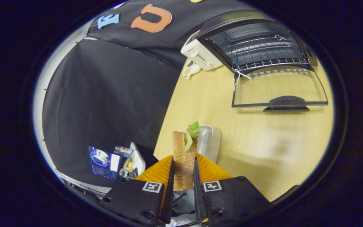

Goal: Open the toaster oven, put the food inside, and close the toaster oven door.

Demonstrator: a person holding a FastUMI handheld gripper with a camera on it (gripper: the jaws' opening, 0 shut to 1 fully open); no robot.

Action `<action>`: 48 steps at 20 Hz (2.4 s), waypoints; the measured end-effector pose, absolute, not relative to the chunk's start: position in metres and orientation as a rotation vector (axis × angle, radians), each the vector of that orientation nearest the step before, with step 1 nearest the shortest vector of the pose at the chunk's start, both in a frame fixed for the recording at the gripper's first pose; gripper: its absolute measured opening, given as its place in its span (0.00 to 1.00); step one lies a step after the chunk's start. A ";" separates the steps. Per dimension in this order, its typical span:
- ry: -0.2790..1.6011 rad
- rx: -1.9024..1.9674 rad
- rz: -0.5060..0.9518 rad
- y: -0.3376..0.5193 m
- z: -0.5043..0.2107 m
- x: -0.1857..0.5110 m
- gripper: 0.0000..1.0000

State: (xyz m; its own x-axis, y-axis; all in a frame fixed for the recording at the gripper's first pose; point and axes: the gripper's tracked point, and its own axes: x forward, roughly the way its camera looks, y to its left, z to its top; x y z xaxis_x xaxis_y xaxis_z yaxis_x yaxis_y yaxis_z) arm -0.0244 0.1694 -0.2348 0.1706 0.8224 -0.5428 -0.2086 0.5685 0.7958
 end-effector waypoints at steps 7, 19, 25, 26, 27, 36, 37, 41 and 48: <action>0.892 0.765 0.751 0.137 -0.221 0.028 0.33; 0.527 1.050 0.392 0.082 -0.232 0.118 0.33; 0.334 1.259 0.083 0.034 -0.247 0.174 0.33; 0.315 1.283 0.048 0.028 -0.248 0.182 0.34; 0.302 1.308 0.012 0.022 -0.249 0.190 0.34; 0.306 1.366 -0.133 0.023 -0.297 0.247 0.35; 0.317 1.373 -0.130 0.025 -0.300 0.257 0.35; 0.319 1.404 -0.147 0.018 -0.303 0.284 0.35; 0.384 1.160 -0.112 0.029 -0.304 0.302 0.39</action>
State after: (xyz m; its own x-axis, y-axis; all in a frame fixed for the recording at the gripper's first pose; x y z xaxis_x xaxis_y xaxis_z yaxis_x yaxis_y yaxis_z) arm 0.3019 0.0292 -0.3039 0.9295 0.1100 -0.3520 0.2822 0.4022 0.8710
